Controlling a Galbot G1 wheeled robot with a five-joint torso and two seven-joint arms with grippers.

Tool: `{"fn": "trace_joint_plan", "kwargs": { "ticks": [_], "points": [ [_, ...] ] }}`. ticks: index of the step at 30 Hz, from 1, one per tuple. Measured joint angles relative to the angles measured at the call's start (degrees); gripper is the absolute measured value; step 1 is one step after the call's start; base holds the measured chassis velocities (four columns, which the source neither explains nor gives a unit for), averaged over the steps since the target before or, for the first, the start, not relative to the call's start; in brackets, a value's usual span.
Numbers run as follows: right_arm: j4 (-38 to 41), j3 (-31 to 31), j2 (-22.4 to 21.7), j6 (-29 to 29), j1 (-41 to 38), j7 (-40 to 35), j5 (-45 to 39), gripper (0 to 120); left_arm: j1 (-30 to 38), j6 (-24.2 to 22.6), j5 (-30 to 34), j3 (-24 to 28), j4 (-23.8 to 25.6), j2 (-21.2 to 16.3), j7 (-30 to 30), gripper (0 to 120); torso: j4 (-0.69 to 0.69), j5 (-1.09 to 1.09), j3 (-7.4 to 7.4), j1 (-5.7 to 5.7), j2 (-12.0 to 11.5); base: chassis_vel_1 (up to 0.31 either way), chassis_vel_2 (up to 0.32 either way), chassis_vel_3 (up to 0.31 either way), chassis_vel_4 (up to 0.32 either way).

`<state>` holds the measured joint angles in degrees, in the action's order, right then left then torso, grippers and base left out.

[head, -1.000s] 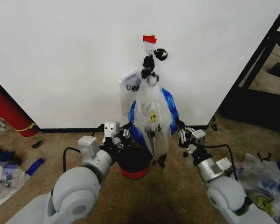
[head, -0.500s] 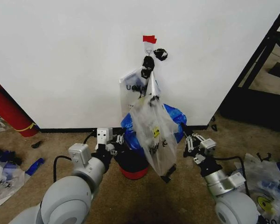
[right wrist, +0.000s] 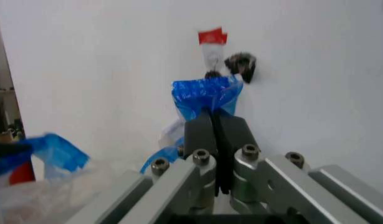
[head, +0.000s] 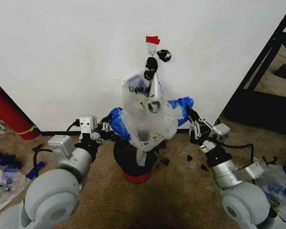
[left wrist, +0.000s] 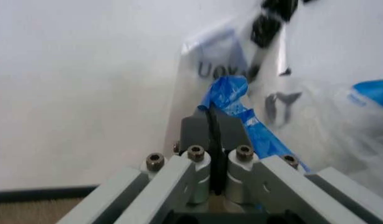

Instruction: Pick up the garbage bag from the wall and place it over the trash bin.

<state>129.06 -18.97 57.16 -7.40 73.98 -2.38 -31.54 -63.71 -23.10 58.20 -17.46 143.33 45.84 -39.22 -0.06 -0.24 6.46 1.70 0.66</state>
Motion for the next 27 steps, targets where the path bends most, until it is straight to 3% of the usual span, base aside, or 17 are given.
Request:
{"fn": "trace_joint_plan", "kwargs": {
  "ticks": [7, 13, 22, 27],
  "points": [
    [-2.85, 5.16, 2.24, 2.94, -5.92, -1.31, -4.6, 0, -0.08, 0.11, 1.3, -2.96, -0.03, -0.57, 0.22, 0, 0.01, 0.0, 0.0, 0.01, 0.0, 0.0, 0.0, 0.0, 0.0],
    [-2.68, 7.19, 2.98, 3.73, -6.19, -1.67, -5.02, 0, -1.7, -0.01, 1.83, -3.7, -0.06, 0.25, -0.35, 0, -0.01, 0.0, 0.0, 0.01, 0.0, 0.0, 0.0, 0.0, 0.0],
    [5.64, 6.16, 2.49, 7.15, -4.84, -4.47, -13.17, 0, -0.71, -0.24, 5.7, -5.4, -0.08, -0.24, -0.94, 0, -0.01, 0.0, -0.01, 0.01, 0.0, 0.0, 0.0, 0.0, 0.0],
    [8.77, 6.98, 4.32, 10.22, -2.41, -6.55, -19.89, 0, -1.74, -0.8, 9.39, -8.03, -0.09, -0.37, -2.0, 0, -0.01, 0.0, -0.01, 0.01, 0.0, 0.0, 0.0, 0.0, 0.0]
  ]
}}
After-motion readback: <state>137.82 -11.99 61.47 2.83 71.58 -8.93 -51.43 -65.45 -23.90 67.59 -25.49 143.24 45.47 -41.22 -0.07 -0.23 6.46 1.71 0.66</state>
